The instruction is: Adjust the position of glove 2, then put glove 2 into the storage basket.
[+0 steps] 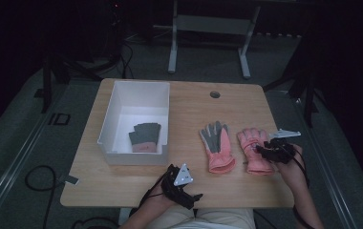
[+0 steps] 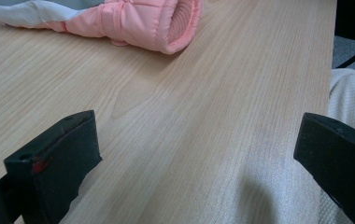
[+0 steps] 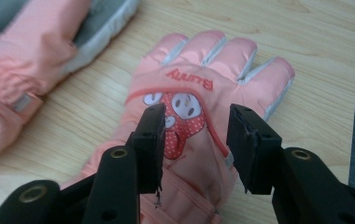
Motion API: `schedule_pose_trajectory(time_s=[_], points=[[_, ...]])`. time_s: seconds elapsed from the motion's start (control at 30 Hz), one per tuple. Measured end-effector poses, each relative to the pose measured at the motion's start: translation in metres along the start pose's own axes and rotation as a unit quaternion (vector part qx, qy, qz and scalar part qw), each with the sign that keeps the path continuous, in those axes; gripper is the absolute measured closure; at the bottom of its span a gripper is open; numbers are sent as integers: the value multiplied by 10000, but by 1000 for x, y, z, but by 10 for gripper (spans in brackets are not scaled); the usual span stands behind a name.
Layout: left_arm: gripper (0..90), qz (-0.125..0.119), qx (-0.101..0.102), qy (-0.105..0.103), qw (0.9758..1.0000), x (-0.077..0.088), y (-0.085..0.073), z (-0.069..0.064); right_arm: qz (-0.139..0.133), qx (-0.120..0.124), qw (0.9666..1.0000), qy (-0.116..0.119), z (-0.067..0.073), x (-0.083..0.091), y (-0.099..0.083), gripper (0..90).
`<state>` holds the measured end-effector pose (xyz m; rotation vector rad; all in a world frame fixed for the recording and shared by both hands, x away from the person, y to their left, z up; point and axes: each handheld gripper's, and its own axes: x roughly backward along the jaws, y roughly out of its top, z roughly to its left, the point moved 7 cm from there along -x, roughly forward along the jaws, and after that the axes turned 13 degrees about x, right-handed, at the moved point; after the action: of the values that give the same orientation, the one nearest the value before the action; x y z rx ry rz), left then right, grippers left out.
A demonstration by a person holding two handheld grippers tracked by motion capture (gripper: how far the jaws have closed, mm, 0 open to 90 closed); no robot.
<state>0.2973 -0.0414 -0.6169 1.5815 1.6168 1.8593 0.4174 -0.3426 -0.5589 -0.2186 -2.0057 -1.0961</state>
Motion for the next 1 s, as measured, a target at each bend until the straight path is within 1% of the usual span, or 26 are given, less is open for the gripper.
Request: schedule_pose_trajectory(time_s=[0.07,0.13,0.17,0.23,0.27,0.3,0.33,0.37,0.4,0.5,0.6,0.77,0.83,0.97,1.0], points=[[0,-26,2,7,10000,0,0,0,89,-40,9999,24,0,-4,-3,575],[0,-27,1,-8,10000,0,1,0,133,-40,9999,1,0,-6,-4,581],[0,-29,-6,1,10000,0,1,0,166,-60,9998,-4,1,-7,-6,601],[0,-34,-10,8,10000,0,0,0,175,-94,9998,-4,2,-9,-7,681],[0,-19,-9,15,10000,0,0,0,203,-142,9997,16,3,-11,-9,706],[0,-19,-9,15,10000,0,0,0,203,-142,9997,16,3,-11,-9,706],[0,-37,-10,2,10000,1,1,0,217,-263,9994,19,4,-15,-10,782],[0,-37,-10,2,10000,1,1,0,217,-263,9994,19,4,-15,-10,782],[0,-44,-10,2,10000,1,1,0,202,-328,9993,-25,6,-18,-11,821],[0,-36,-12,2,10000,0,1,0,180,-384,9991,-100,6,-17,-9,867],[0,-46,-11,6,10000,1,1,0,76,-459,9988,-158,4,-9,-4,888],[0,-40,-14,9,10000,0,1,0,-151,-549,9980,-258,-1,7,7,892],[0,-21,-17,22,10000,0,1,0,-227,-483,9981,-293,-3,14,13,893],[0,-41,-35,24,10000,1,1,0,-429,-467,9977,-260,-6,29,29,893],[0,-36,-29,26,10000,0,1,0,-480,-428,9977,-219,-6,32,33,893]])
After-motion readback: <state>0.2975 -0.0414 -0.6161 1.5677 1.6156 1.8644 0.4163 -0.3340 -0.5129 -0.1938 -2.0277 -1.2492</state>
